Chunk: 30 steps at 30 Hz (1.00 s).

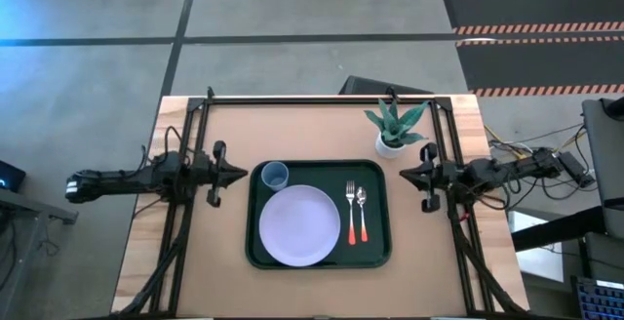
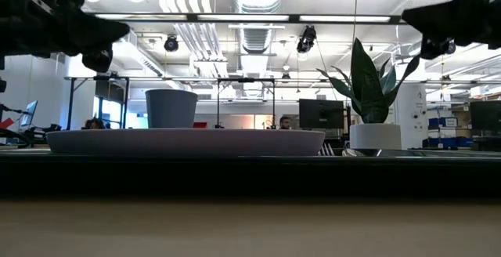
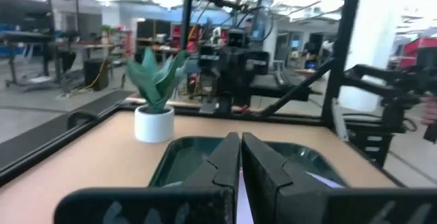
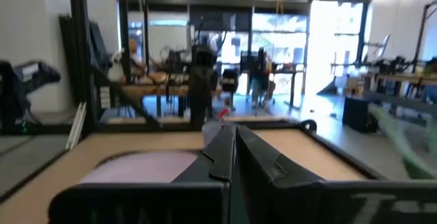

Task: Pick and place plate/cup/fork/spoon on tray
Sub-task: Return to Home Position

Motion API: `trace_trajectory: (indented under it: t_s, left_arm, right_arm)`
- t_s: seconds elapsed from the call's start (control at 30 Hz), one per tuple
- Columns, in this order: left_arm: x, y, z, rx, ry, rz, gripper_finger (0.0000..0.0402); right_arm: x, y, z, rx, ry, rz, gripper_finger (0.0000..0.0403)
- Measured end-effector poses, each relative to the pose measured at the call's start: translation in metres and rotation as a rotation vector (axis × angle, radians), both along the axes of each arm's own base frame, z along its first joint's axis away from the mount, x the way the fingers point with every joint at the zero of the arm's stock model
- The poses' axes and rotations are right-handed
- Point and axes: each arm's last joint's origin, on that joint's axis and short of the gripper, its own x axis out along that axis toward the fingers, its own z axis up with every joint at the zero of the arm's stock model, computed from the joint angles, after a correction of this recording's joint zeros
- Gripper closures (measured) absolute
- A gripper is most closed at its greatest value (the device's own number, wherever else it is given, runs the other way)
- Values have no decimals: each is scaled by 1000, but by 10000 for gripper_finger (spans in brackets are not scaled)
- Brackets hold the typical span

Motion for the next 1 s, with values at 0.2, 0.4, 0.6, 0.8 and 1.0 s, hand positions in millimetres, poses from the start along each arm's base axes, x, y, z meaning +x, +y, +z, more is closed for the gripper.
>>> trace_trajectory:
  t_s: [0.2, 0.4, 0.6, 0.8, 1.0]
  left_arm:
    - [2, 1, -2, -1, 22, 18, 402]
    - [2, 1, -2, 0, 22, 18, 402]
    - [1, 0, -2, 0, 13, -7, 402]
    - [0, -2, -1, 0, 3, -79, 402]
    - [1, -2, -5, -5, 43, -80, 402]
  right_arm:
    - [1, 0, -7, -20, 71, -1, 394]
    - [2, 0, -17, -9, 168, 5, 394]
    - [1, 4, -18, -49, 174, 127, 394]
    - [-1, 9, -20, -34, 201, 318, 394]
    - [0, 9, -21, -90, 206, 309, 394]
